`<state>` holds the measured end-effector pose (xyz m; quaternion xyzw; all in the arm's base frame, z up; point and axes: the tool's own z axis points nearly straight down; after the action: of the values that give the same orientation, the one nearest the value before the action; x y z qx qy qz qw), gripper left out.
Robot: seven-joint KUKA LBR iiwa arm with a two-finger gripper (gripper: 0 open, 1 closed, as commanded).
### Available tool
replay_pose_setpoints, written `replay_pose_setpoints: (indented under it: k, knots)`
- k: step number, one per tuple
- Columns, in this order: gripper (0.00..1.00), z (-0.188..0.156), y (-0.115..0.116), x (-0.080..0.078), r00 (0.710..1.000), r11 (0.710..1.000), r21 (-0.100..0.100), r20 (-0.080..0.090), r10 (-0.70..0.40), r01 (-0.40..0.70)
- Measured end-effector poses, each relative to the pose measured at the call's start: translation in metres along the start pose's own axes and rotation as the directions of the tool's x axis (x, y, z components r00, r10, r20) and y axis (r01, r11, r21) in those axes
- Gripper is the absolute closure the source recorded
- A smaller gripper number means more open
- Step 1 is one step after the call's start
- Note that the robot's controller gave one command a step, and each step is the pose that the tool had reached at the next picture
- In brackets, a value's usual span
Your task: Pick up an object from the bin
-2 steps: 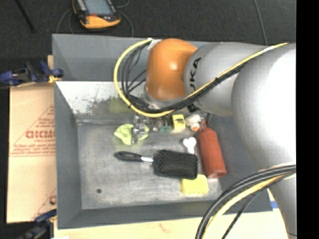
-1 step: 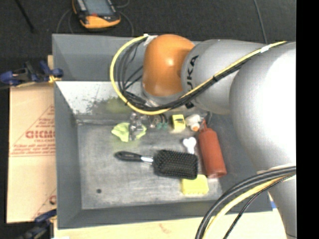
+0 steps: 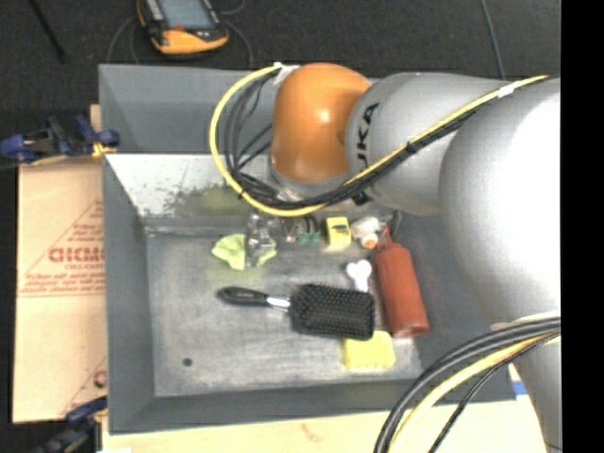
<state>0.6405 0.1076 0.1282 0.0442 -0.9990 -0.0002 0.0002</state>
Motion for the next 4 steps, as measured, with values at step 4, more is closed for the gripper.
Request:
replay_pose_setpoints:
  k: [4]
  knots:
    - [1.0,0.01,-0.014,0.046,0.97,0.97,0.0,0.005,-0.244,0.244]
